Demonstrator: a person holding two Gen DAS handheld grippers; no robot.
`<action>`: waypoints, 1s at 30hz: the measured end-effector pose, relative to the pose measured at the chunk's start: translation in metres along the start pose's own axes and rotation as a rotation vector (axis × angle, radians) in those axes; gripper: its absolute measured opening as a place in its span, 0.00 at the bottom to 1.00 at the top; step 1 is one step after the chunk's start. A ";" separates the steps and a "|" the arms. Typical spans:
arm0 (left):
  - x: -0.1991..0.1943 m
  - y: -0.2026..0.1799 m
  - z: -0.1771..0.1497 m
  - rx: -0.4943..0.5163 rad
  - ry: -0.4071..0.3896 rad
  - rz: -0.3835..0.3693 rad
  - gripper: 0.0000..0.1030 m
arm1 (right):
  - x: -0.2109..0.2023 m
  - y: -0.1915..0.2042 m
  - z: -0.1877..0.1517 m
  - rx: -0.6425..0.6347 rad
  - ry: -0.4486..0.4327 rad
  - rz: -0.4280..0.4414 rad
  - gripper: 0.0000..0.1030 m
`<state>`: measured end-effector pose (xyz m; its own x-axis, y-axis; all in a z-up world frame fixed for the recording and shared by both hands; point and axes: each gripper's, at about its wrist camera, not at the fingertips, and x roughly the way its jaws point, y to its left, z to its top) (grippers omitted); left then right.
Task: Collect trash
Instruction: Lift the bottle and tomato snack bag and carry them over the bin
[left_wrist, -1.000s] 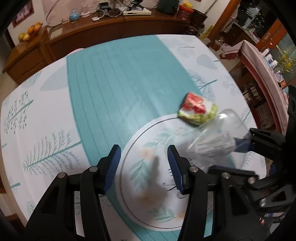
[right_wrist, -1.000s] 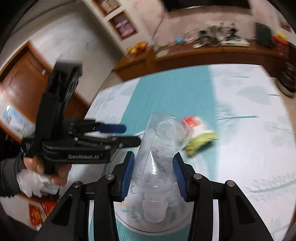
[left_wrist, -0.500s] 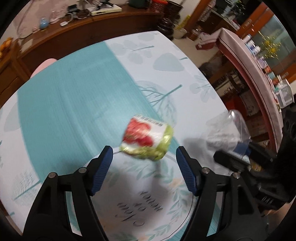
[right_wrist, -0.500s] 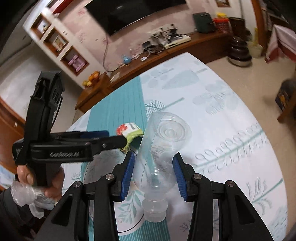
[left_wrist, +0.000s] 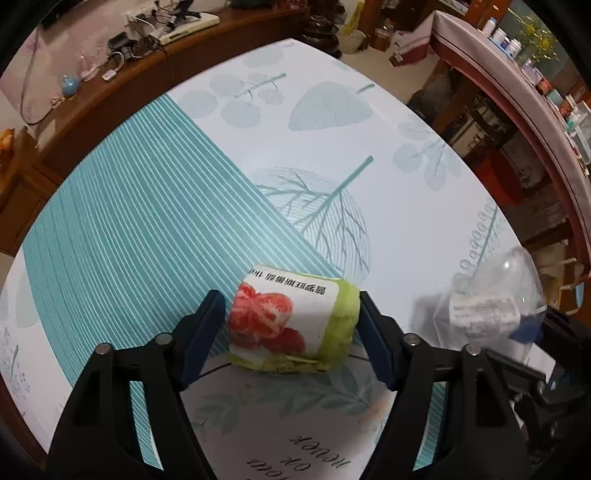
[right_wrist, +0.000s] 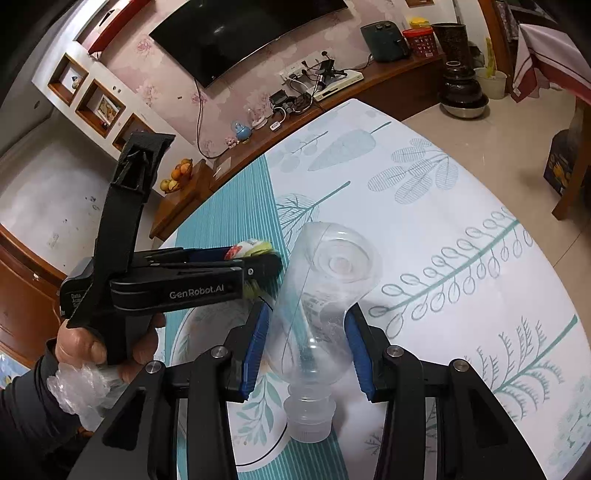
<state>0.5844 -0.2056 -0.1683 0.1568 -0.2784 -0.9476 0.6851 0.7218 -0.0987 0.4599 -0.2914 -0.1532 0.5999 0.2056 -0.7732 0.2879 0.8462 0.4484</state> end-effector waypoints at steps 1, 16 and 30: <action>-0.001 -0.001 0.000 0.002 -0.010 0.011 0.51 | -0.001 0.000 -0.001 0.007 -0.001 0.001 0.41; -0.075 -0.039 -0.071 -0.050 -0.069 -0.025 0.50 | -0.069 -0.002 -0.065 -0.034 0.025 0.036 0.41; -0.193 -0.168 -0.218 -0.200 -0.194 -0.005 0.50 | -0.210 -0.028 -0.164 -0.201 0.050 0.200 0.41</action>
<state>0.2841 -0.1353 -0.0347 0.3008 -0.3845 -0.8727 0.5348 0.8257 -0.1794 0.2037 -0.2778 -0.0773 0.5911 0.3981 -0.7016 0.0106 0.8658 0.5002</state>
